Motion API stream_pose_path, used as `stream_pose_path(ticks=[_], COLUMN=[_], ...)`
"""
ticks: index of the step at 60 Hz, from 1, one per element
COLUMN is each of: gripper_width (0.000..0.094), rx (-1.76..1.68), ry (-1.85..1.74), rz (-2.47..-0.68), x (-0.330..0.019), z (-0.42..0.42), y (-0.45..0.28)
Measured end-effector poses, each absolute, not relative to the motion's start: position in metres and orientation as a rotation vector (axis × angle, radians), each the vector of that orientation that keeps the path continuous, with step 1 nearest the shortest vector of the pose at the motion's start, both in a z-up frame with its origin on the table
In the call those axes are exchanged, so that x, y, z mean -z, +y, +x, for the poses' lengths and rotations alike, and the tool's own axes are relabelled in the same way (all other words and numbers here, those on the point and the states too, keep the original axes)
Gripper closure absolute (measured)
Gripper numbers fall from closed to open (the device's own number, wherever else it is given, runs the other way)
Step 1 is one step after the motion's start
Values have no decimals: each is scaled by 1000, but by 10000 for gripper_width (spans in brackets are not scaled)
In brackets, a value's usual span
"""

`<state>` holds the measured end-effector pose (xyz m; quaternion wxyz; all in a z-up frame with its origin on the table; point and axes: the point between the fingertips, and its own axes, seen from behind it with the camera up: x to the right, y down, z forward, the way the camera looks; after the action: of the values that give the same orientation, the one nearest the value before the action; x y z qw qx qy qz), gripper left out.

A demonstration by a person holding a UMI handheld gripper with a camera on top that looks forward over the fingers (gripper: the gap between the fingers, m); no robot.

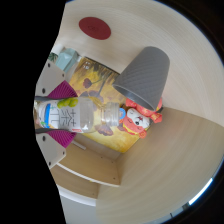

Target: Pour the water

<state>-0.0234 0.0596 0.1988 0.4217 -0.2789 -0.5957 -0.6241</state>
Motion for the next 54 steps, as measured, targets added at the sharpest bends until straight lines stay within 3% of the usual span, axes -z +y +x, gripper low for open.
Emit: stream_pose_path(ticks=[11, 22, 31, 43, 50, 54], gripper_width=[569, 569, 568, 540, 539, 539], rx=[1664, 1652, 1474, 950, 602, 398], ry=[-1622, -1608, -1353, -718, -378, -243], rz=[-464, -472, -759, -1235, -1394, -1477], x=[-191, -190, -217, -262, -263, -247], z=[-45, -46, -28, 21, 45, 50], y=[62, 62, 64, 57, 51, 51])
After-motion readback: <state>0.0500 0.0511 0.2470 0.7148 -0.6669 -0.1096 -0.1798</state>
